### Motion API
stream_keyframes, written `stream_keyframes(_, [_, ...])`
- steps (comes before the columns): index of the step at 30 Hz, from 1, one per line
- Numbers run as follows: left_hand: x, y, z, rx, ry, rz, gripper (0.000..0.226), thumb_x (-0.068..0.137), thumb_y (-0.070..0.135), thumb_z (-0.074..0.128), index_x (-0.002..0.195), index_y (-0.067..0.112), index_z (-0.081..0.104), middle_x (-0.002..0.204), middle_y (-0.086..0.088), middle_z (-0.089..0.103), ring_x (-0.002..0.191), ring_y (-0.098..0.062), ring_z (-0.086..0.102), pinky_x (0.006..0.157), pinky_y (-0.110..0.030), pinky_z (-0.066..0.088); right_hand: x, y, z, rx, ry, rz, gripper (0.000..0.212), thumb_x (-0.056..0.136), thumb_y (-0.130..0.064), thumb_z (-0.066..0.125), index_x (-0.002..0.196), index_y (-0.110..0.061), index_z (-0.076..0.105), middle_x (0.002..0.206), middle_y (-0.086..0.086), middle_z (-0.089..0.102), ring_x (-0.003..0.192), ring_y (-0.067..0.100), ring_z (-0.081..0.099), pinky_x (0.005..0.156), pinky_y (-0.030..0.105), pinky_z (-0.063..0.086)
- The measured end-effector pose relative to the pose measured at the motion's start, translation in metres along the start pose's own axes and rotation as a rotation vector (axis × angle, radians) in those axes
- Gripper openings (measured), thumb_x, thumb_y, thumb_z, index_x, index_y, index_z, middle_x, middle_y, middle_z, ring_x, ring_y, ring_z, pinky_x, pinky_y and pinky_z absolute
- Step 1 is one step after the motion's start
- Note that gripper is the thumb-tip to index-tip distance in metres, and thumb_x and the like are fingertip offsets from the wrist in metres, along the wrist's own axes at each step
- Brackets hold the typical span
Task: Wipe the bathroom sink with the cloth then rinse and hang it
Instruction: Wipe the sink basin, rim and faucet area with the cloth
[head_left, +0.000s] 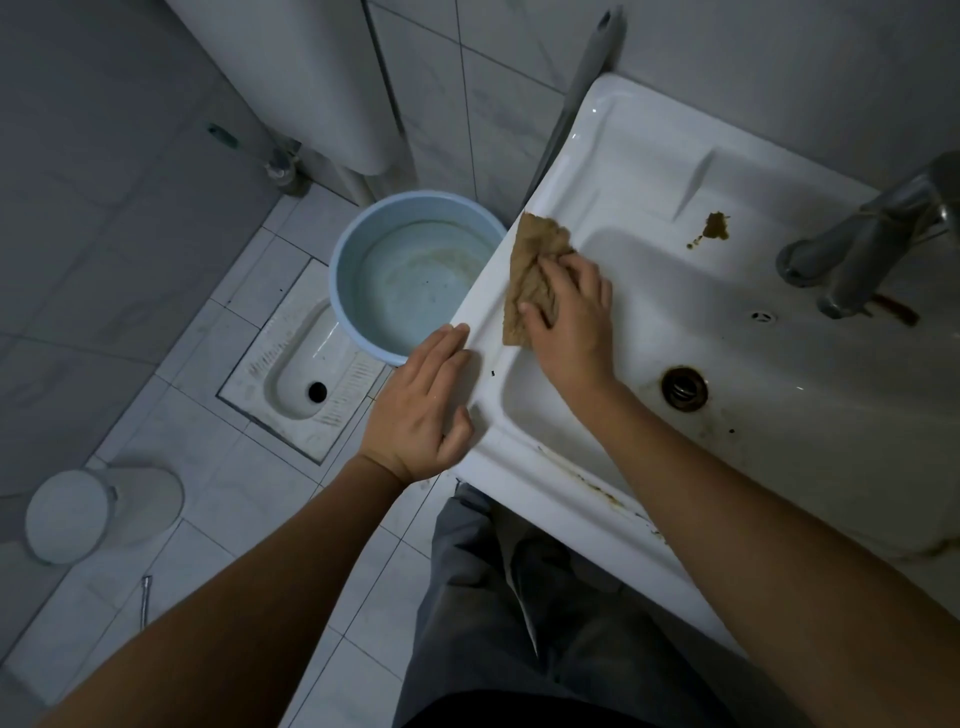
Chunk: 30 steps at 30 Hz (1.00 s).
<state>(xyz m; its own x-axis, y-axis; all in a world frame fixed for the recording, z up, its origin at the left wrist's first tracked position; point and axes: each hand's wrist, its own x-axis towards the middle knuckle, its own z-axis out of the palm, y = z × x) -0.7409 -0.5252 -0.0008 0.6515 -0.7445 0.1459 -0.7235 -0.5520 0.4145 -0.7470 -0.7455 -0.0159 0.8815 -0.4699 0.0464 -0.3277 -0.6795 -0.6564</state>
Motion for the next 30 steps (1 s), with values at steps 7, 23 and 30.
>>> stream_keyframes(7, [0.001,0.001,-0.001,-0.038,0.021,0.015,0.060,0.089,0.028,0.046,0.136,-0.010,0.053,0.150,-0.024,0.047,0.145,-0.037,0.040,0.121,-0.048,0.033,-0.080,-0.013,-0.006,0.104,-0.258,-0.147,0.051,0.081,-0.023,0.073,0.131,-0.024,0.060,0.134,-0.007,0.045,0.120,0.020,0.045,0.097,0.037,0.048])
stream_keyframes(23, [-0.006,-0.001,-0.030,-0.029,-0.110,-0.111,0.062,0.097,0.045,0.045,0.146,0.007,0.046,0.156,-0.010,0.043,0.144,-0.024,0.040,0.120,-0.038,0.032,-0.073,-0.020,-0.012,0.062,-0.402,-0.234,0.039,0.083,-0.020,0.068,0.121,-0.026,0.063,0.127,-0.011,0.049,0.121,0.014,0.045,0.094,0.039,0.051])
stream_keyframes(30, [-0.017,-0.023,-0.049,0.052,-0.151,-0.236,0.057,0.100,0.046,0.041,0.146,0.013,0.045,0.153,-0.007,0.048,0.137,-0.024,0.046,0.111,-0.041,0.042,-0.092,-0.035,-0.002,0.108,-0.346,-0.232,0.031,0.084,-0.022,0.067,0.115,-0.024,0.065,0.120,-0.008,0.054,0.115,0.014,0.048,0.093,0.040,0.047])
